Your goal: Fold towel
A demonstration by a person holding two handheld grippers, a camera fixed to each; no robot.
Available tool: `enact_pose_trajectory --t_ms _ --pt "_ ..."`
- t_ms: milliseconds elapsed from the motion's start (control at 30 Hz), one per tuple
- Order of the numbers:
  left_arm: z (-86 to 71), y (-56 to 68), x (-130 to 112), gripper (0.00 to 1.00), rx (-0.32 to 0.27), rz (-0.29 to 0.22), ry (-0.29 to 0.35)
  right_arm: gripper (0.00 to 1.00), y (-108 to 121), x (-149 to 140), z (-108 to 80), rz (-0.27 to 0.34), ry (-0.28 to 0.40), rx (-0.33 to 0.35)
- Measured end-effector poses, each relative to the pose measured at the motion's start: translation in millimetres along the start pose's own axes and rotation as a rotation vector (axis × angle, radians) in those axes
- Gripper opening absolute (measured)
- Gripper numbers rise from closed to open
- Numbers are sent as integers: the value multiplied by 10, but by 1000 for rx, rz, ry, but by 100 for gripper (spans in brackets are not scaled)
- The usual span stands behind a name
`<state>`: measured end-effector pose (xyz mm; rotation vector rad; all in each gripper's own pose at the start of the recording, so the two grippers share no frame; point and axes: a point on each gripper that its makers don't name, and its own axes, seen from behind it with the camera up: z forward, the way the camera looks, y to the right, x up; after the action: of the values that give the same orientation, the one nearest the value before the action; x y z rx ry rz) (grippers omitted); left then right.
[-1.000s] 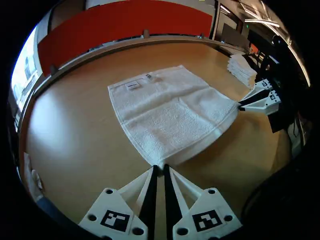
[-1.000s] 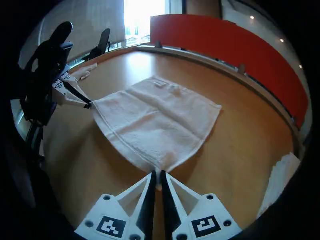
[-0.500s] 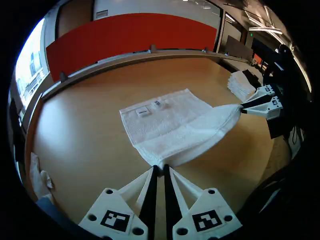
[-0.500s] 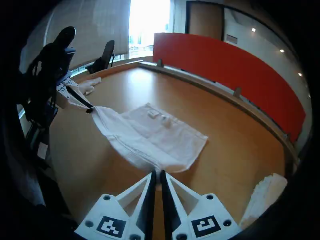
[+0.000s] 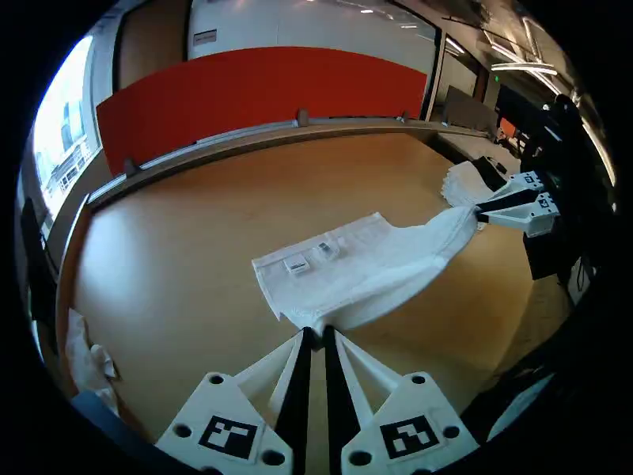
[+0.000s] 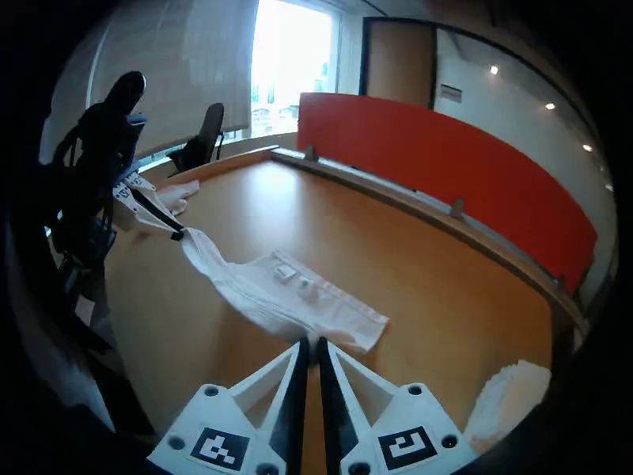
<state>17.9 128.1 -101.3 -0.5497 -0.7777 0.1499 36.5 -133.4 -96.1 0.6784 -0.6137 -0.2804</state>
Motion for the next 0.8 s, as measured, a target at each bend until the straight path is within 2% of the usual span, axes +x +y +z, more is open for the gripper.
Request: enact_pose_trajectory --t_ms 300,600,800 --pt "-58 21 19 12 -8 -4 -2 10 -17 -5 -64 -5 -6 3" --pt "5 12 24 12 -6 -15 -6 10 7 -37 -1 -10 -20 5" --pt "105 -37 58 12 4 -15 -9 10 58 -48 97 -20 -36 10"
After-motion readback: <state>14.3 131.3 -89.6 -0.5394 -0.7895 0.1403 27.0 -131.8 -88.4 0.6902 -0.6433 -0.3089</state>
